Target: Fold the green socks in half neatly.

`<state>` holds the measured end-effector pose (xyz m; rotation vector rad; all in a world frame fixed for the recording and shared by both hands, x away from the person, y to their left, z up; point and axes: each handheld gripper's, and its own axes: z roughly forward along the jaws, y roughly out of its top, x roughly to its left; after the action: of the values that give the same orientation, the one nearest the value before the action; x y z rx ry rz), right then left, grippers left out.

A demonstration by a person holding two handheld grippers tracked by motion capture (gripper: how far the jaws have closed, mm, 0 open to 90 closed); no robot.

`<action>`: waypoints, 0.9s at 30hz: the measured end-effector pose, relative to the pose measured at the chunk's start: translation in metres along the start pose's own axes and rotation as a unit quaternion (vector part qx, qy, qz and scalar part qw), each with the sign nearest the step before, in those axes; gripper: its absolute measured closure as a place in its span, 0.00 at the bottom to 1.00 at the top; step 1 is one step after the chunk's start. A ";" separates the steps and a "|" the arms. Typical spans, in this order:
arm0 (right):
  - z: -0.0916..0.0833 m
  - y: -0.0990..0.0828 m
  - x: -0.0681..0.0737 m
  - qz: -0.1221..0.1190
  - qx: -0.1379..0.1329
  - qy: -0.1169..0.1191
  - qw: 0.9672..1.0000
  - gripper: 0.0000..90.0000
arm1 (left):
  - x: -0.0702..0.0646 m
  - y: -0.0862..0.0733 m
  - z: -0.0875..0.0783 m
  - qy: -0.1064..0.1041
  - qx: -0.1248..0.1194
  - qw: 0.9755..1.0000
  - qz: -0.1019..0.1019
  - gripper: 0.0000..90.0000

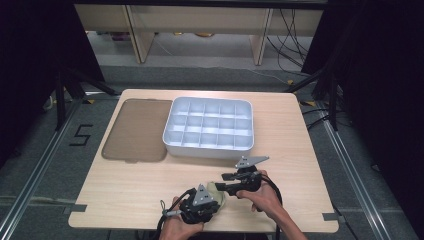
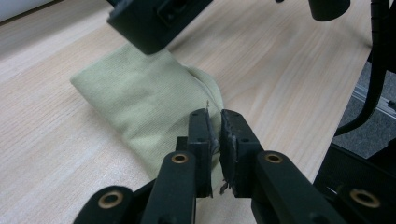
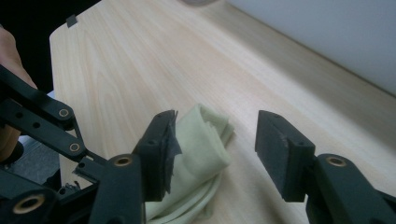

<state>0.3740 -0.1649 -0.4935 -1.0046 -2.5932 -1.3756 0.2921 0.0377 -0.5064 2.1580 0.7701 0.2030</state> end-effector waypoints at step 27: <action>0.028 -0.005 0.010 0.007 0.065 0.012 0.998 0.68 | -0.001 0.000 -0.005 -0.016 0.000 1.000 -0.008 0.81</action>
<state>0.3708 -0.1406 -0.5110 -0.9777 -2.6138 -1.1903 0.2889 0.0404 -0.5031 2.1504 0.7677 0.1596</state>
